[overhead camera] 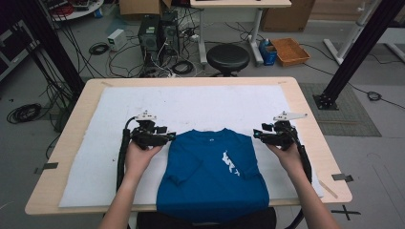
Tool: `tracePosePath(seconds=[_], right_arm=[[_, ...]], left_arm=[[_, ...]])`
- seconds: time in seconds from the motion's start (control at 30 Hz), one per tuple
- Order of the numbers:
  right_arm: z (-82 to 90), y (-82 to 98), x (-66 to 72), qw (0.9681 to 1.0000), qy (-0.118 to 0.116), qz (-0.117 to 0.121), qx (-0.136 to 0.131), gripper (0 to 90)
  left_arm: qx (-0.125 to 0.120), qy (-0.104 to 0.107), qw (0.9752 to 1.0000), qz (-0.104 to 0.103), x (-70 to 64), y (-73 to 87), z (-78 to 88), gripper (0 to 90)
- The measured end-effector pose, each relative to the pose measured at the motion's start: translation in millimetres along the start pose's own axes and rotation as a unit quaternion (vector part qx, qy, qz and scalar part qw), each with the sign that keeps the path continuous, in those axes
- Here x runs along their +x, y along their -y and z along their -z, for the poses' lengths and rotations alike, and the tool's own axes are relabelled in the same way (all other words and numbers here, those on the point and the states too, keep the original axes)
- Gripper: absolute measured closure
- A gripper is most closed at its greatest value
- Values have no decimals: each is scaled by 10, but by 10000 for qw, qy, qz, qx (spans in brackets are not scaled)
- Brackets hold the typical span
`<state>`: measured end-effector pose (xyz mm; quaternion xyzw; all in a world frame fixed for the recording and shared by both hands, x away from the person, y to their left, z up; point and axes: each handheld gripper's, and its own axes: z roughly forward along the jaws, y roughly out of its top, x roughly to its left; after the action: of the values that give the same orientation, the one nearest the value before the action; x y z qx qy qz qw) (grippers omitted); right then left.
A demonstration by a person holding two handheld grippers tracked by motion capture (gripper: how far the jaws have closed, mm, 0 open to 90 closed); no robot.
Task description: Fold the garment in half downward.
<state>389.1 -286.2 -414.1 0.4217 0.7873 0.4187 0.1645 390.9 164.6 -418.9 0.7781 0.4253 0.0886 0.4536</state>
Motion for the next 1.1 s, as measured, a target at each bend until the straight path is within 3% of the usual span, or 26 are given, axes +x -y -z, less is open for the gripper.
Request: tracePosePath(seconds=[0.13,0.2,0.3,0.43,0.63,0.67,0.77,0.83,0.9,1.1], right_arm=[[-168,-35,-1,9998,-75,-9,192,545],[-266,-74,30,9994,-78,66,316,560],[-421,-145,100,9981,-155,206,567,565],[-584,-190,183,9967,-138,348,714,588],[-726,-213,278,9947,-187,484,886,632],[-738,-215,295,9942,-196,527,921,658],[-763,-204,329,9923,-225,689,1006,716],[-759,-205,335,9921,-286,654,1030,774],[-756,-206,332,9919,-324,659,1040,826],[-734,-205,309,9920,-418,573,1043,880]], left_arm=[[164,-15,9998,112,18,-52,-146,478],[464,91,9987,176,15,-122,-293,477],[693,-12,9976,-17,-22,-151,-420,478],[883,-89,9961,-8,-4,-116,-500,512],[836,-152,9962,-198,-52,-127,-508,585],[936,-215,9948,-338,-75,-124,-520,589],[967,-343,9934,-514,-111,-123,-526,631],[965,-384,9930,-554,-120,-122,-530,667],[1015,-520,9902,-802,-157,-120,-533,712],[1012,-401,9903,-869,-171,-118,-540,860]])
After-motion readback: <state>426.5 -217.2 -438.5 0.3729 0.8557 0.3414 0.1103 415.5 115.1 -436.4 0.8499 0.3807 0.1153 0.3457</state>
